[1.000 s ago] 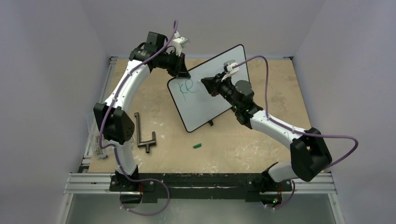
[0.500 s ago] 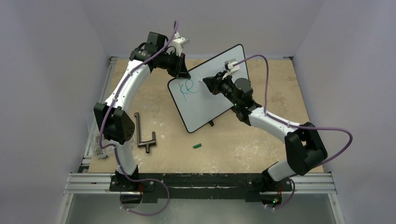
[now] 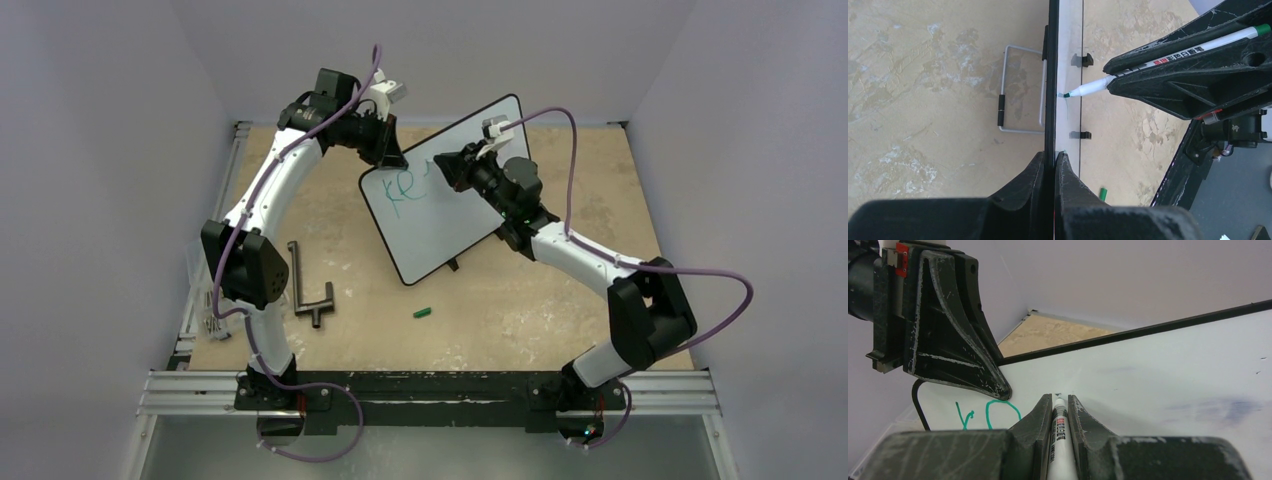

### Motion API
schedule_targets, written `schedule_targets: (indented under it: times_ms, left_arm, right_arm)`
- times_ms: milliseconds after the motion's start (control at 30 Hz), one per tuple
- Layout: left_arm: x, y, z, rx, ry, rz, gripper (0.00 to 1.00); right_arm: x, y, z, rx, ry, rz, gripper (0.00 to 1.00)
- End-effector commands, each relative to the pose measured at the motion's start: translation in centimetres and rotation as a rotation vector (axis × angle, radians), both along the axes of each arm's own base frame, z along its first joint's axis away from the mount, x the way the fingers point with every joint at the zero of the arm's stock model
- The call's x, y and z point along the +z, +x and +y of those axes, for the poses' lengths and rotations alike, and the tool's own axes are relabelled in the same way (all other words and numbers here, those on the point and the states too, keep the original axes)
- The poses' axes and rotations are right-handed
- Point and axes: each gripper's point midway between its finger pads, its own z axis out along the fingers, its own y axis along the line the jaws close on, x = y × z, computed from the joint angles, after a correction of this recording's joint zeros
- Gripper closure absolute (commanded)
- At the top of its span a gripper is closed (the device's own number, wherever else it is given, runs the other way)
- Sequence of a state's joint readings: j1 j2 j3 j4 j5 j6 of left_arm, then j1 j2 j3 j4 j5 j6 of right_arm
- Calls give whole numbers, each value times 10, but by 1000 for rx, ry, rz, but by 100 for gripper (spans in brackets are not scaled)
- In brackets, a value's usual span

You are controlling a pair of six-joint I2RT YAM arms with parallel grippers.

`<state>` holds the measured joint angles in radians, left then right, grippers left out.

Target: Write a sentence on the whiteboard

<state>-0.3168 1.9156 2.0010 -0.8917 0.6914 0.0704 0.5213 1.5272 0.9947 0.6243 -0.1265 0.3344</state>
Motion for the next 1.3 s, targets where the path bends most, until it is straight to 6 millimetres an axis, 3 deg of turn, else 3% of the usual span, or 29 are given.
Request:
schedule_targets:
  times_ms: [0,533,733,900,1067,1267]
  left_arm:
    - [-29,-4,10,26,147,26,100]
    - [-25,-3,10,31,143,19,100]
    - [-25,-3,10,32,144,18,100]
    - [-23,-4,11,34,143,18,100]
    - [-23,-6,11,36,143,20,100]
    - [-22,-6,11,35,144,16,100]
  right_arm:
    - [4,4,6,24,6,-9,100]
    - [-40,-20,9,106,-31,80,100]
    - [-53,-24,3,85,-53,110,100]
    - [-60,-16,-15,-12,-110,117,100]
    - [-49,-9,-24,-62,-147,80,100]
    - [-16,-6,-22,-58,-150,15,100]
